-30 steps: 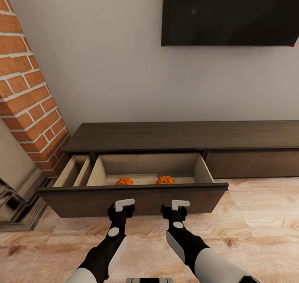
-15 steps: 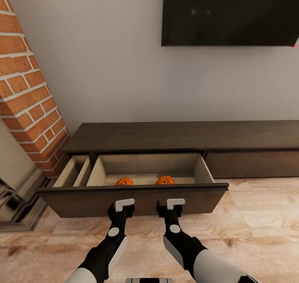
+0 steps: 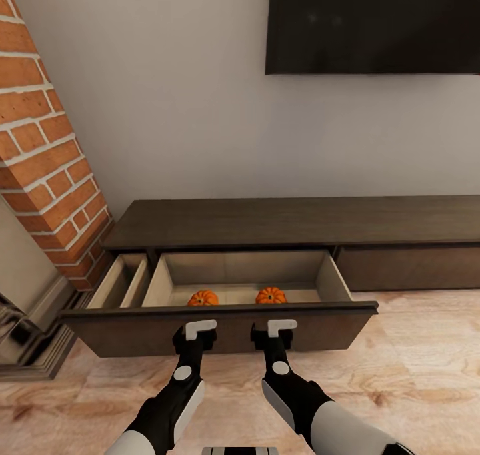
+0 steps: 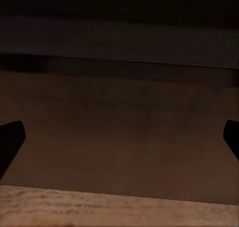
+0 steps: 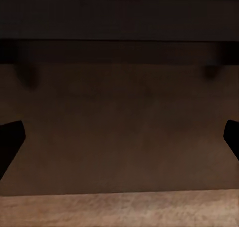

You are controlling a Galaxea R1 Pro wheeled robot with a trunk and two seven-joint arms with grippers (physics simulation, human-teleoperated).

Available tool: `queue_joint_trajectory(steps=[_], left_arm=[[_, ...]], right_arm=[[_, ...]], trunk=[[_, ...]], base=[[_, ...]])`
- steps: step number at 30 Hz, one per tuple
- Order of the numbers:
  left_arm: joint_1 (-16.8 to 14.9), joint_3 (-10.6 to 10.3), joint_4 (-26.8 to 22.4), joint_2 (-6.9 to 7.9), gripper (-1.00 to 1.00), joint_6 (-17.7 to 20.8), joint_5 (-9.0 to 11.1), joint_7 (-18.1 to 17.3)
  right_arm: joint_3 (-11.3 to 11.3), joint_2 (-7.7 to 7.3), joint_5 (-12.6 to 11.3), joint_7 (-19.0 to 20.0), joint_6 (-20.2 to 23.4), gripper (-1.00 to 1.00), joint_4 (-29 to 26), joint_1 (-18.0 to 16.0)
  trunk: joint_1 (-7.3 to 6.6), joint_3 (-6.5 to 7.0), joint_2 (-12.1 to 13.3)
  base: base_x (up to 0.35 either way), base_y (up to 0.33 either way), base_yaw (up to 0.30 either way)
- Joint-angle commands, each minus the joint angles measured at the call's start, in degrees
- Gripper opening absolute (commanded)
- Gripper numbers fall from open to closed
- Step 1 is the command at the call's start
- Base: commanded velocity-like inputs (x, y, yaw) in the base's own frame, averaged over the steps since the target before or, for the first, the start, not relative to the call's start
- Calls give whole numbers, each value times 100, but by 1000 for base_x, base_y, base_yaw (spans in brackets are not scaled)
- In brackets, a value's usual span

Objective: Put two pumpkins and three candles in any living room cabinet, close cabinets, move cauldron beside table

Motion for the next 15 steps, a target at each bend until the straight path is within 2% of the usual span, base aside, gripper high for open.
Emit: queue_joint_trajectory(steps=[1,8,15], left_arm=[[-5,-36,4,5,100,-27,60,36],[-5,-36,4,5,100,-24,60,31],[-5,-36,4,5,100,-24,60,31]], right_arm=[[49,0,-61,-31,-41,100,10,-8],[49,0,-61,-31,-41,100,10,-11],[56,0,-61,-31,-41,100,10,-8]], trunk=[[-1,-4,-2],[-1,-4,-2],[-1,-4,-2]], base=[[31,11,0],[140,2,0],[227,0,0]])
